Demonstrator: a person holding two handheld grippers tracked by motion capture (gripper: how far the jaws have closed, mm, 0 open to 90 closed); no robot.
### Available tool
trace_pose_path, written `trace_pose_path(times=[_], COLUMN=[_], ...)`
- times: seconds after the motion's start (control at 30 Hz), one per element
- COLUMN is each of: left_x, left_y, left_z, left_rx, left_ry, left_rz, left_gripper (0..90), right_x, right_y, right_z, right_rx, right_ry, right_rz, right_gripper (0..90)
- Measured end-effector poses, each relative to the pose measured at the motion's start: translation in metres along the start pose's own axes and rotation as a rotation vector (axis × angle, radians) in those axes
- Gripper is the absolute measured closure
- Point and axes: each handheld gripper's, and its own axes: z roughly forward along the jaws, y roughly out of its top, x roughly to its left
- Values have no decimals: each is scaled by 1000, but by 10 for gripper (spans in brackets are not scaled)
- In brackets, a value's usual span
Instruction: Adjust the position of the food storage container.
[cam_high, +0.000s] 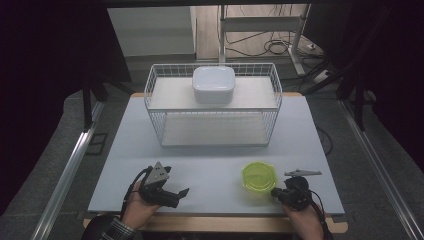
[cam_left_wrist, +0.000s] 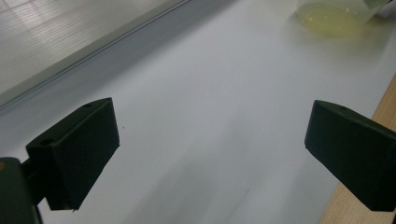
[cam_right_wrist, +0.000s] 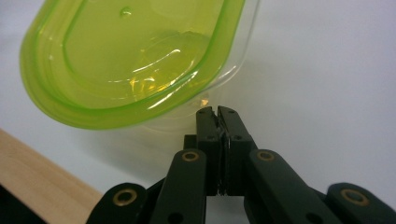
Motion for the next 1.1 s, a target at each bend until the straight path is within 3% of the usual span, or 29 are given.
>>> trace_pose_path(times=[0.23,0.33,0.97,1.1], left_x=[0,0,1,1], left_y=[0,0,-1,-1], left_z=[1,1,2,2], left_rx=[1,4,19,19], left_ry=[-2,-2,-1,1], left_rz=[1,2,5,6], left_gripper=[25,25,25,25], right_x=[-10,-14,17,30], right_y=[15,22,34,39], right_z=[6,8,35,44], right_rx=[-13,-35,6,17], right_ry=[-50,-30,55,81], right_rz=[-22,-40,-111,-136], right_gripper=[880,882,884,884])
